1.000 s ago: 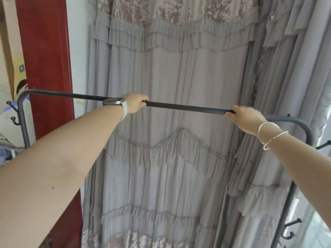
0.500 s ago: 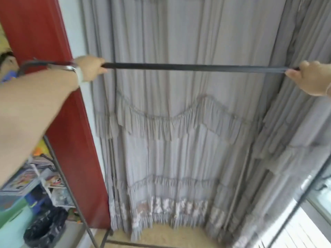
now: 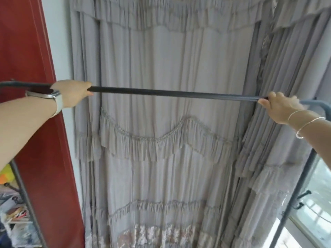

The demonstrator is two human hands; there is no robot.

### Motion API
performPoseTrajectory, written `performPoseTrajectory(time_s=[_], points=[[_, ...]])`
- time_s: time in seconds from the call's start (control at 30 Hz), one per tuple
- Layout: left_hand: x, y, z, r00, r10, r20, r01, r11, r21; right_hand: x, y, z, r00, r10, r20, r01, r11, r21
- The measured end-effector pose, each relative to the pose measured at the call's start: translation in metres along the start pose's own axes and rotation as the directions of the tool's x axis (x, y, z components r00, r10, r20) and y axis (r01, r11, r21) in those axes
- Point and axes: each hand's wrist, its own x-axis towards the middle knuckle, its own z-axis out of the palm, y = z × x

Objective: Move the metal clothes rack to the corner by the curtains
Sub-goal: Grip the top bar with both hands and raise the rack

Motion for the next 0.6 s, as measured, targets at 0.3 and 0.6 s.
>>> performPoseTrajectory(time_s=[0.3, 0.6], points=[[0.012, 0.061, -0.008, 0.988, 0.145, 0.050, -0.144, 0.989, -0.022, -0.005, -0.060, -0.025, 0.955, -0.296, 0.028, 0.288, 0.945, 0.155], [0.028, 0.209, 0.000, 0.961, 0.268, -0.066, -0.272, 0.960, -0.059, -0.013, -0.103, -0.025, 0.939, -0.345, -0.010, 0.342, 0.927, 0.154]])
